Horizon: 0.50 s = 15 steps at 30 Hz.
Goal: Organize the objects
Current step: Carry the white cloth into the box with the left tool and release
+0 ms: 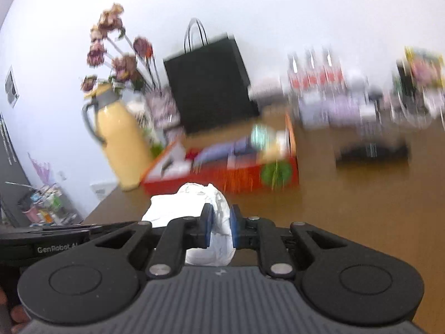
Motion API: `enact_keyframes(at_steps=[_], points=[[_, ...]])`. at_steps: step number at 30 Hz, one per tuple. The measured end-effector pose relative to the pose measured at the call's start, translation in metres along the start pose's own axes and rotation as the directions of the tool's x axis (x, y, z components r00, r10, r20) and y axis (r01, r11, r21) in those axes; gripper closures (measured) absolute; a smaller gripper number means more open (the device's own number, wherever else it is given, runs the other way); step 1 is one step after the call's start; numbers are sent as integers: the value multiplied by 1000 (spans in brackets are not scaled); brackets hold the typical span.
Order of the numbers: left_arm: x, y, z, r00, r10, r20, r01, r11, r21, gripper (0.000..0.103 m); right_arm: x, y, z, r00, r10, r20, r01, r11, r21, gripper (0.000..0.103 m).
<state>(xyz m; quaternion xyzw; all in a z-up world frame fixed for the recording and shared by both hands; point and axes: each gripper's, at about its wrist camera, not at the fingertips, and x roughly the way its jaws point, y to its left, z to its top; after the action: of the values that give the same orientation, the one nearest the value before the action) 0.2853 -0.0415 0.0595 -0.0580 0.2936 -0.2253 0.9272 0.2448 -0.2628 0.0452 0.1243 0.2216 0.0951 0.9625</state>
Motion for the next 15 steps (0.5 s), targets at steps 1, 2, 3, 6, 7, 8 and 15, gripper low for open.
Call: enact_keyframes(at_steps=[1,2,3,6,7,8,15], points=[[13,3,20,1000,-2,0,2,1000,-3,102,14,-2,18,1000,-9,2,9,1000,-13,89],[29,7,41,1000,-2,-4,2,1000,-12,102,33,-5,39,1000,-18,-4,18,999,-28,89],[44,11,58,1000,0,-8,0,1000,-21,103,49,-8,54,1000,-28,-11,27,999,-35,89],[99,24,105,998,8,-58,-11,999,-42,103,110,-25,97,995,-71,-67,68,997,-38,89],[120,29,117,996,14,-86,-18,999,-45,103,131,-32,108,992,-82,-97,79,996,-30,89],[135,33,126,994,32,-100,-36,999,-37,103,157,-40,118,987,-88,-131,87,996,-17,89],[218,88,154,967,188,-173,-186,982,29,102,282,-52,128,962,-45,-268,72,993,92,89]])
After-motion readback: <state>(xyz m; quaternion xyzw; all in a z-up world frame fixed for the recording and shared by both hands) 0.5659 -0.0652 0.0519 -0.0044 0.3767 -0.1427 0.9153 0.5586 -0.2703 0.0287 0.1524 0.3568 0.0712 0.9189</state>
